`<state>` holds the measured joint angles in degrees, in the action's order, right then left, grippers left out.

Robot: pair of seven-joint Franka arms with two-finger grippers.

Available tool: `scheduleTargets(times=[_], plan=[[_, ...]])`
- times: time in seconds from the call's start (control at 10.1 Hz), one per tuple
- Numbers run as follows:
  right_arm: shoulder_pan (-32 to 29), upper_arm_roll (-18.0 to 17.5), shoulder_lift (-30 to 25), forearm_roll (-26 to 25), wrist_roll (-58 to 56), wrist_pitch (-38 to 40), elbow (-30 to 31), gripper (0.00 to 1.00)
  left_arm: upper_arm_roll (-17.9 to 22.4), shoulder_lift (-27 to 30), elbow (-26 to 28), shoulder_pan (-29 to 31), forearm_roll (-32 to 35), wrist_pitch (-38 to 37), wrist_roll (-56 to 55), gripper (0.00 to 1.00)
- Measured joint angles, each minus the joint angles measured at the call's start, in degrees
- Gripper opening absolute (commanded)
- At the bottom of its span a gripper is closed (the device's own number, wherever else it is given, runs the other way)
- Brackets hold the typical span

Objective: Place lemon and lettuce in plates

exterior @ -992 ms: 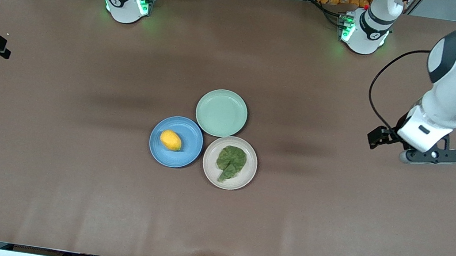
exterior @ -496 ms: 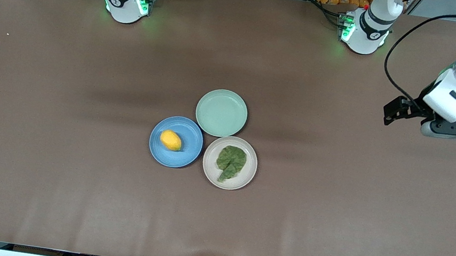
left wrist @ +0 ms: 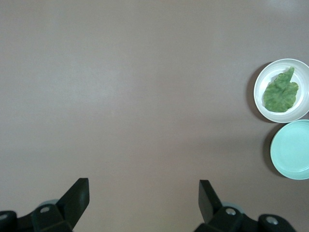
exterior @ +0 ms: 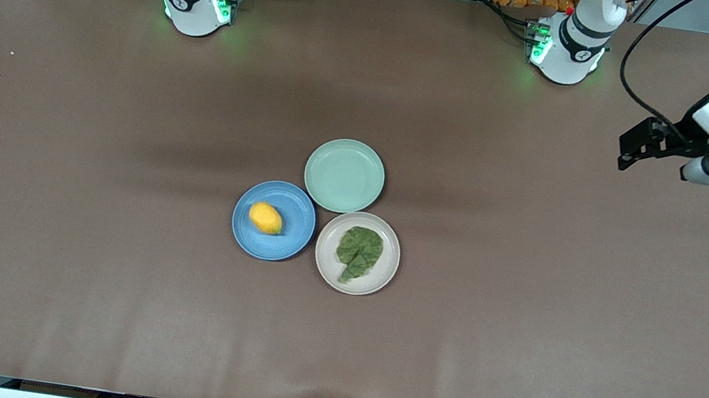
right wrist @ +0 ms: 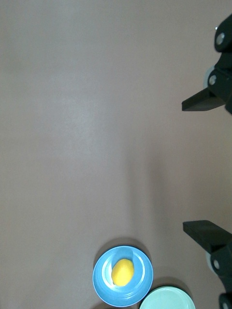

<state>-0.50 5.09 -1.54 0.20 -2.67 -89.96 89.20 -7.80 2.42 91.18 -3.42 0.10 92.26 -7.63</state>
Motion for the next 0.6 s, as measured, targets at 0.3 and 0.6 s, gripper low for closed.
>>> scheduleTargets(times=[0.3,0.6], plan=[[0.5,-0.1,0.1,0.0,0.0,0.0,0.1,1.00,0.1,0.4,-1.5,0.0,0.6,-1.5,1.9,1.00],[1.2,-0.2,0.1,0.0,0.0,0.1,0.4,1.00,0.1,0.4,-2.5,0.0,0.6,-2.9,1.9,1.00]])
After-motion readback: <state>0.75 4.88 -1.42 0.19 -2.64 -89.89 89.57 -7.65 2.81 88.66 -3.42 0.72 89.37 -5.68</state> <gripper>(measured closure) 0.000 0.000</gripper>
